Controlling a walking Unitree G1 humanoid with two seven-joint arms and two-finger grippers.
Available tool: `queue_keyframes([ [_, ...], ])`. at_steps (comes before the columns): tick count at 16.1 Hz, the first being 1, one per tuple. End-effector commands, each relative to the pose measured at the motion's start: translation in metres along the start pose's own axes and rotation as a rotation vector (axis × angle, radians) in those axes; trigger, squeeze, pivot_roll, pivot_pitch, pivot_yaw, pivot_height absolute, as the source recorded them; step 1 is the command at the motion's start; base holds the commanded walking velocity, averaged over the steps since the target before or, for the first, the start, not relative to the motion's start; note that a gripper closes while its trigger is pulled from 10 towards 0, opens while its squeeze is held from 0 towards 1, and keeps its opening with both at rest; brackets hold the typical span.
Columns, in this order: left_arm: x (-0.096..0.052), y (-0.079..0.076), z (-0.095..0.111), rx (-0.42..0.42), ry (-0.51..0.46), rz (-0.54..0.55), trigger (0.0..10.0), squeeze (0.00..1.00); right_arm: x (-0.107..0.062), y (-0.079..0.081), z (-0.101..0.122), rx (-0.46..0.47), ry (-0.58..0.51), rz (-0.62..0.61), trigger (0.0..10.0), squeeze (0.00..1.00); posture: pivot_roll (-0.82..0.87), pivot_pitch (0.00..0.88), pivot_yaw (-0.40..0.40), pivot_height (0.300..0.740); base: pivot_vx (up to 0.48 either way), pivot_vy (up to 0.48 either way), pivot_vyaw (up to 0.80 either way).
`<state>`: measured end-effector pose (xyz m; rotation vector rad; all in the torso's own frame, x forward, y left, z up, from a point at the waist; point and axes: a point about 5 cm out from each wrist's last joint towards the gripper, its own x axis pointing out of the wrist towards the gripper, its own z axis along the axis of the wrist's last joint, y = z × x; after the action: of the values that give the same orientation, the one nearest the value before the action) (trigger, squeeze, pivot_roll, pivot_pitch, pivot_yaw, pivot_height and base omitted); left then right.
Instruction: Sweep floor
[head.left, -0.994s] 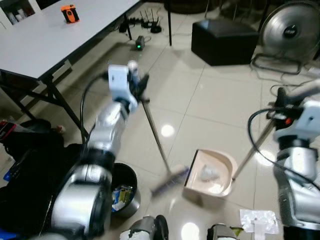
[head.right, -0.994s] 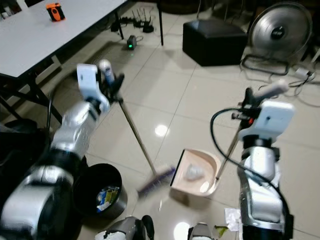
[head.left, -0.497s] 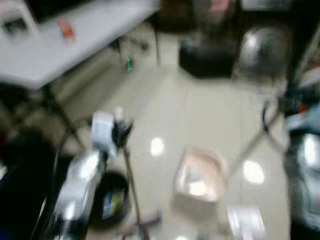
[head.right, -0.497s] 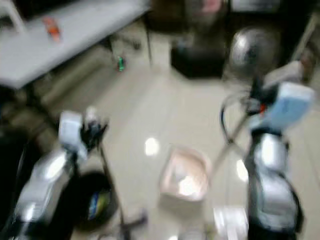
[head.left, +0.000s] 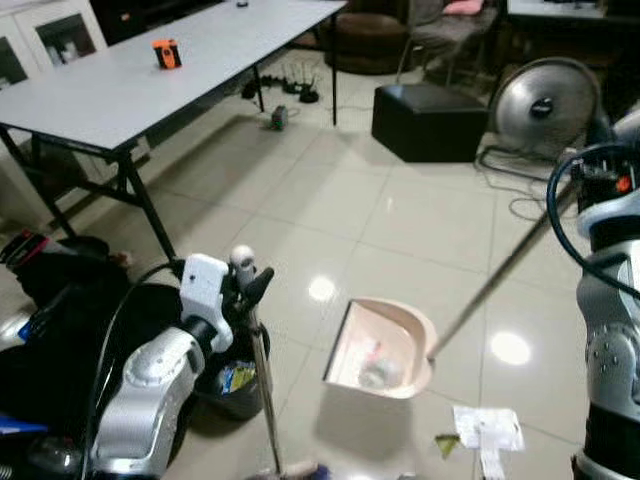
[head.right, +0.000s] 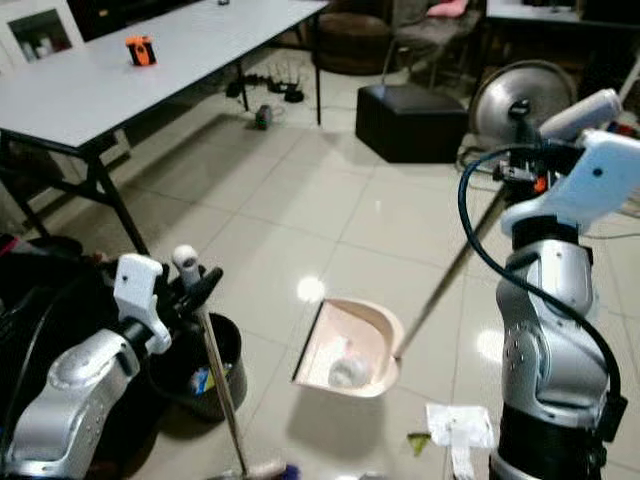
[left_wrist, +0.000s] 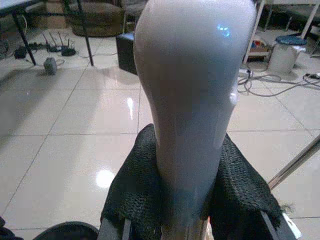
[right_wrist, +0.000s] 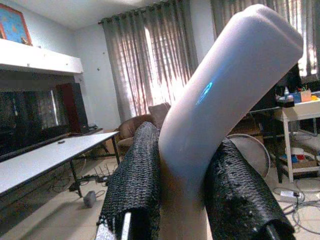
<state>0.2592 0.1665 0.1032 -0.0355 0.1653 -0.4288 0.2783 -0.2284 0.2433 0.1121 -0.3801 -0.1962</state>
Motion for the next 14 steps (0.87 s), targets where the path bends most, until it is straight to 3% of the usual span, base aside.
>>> queue_keyframes([
  [1,-0.004,0.003,0.009,0.005,-0.029,0.015,10.0,0.00,0.003,0.007,0.014,0.042,-0.041,0.027,10.0,0.00,-0.12,0.000,0.047,0.740,0.000,0.000,0.00],
  [5,-0.012,-0.001,0.007,0.018,0.001,0.023,10.0,0.00,0.010,0.016,0.024,0.120,0.002,0.084,10.0,0.00,-0.10,0.000,0.043,0.740,0.000,0.000,0.00],
  [6,-0.012,-0.002,0.010,0.055,-0.003,0.031,10.0,0.00,0.014,0.019,0.028,0.132,0.018,0.104,10.0,0.00,-0.08,0.000,0.041,0.740,0.000,0.000,0.00],
  [9,-0.007,-0.005,0.024,0.091,-0.055,0.058,10.0,0.00,0.024,0.022,0.037,0.119,0.026,0.157,10.0,0.00,-0.08,0.000,0.057,0.740,0.000,0.000,0.00],
  [14,-0.005,-0.008,0.027,0.097,-0.067,0.042,10.0,0.00,0.027,0.027,0.042,0.126,0.026,0.179,10.0,0.00,-0.09,0.000,0.068,0.740,0.000,0.000,0.00],
])
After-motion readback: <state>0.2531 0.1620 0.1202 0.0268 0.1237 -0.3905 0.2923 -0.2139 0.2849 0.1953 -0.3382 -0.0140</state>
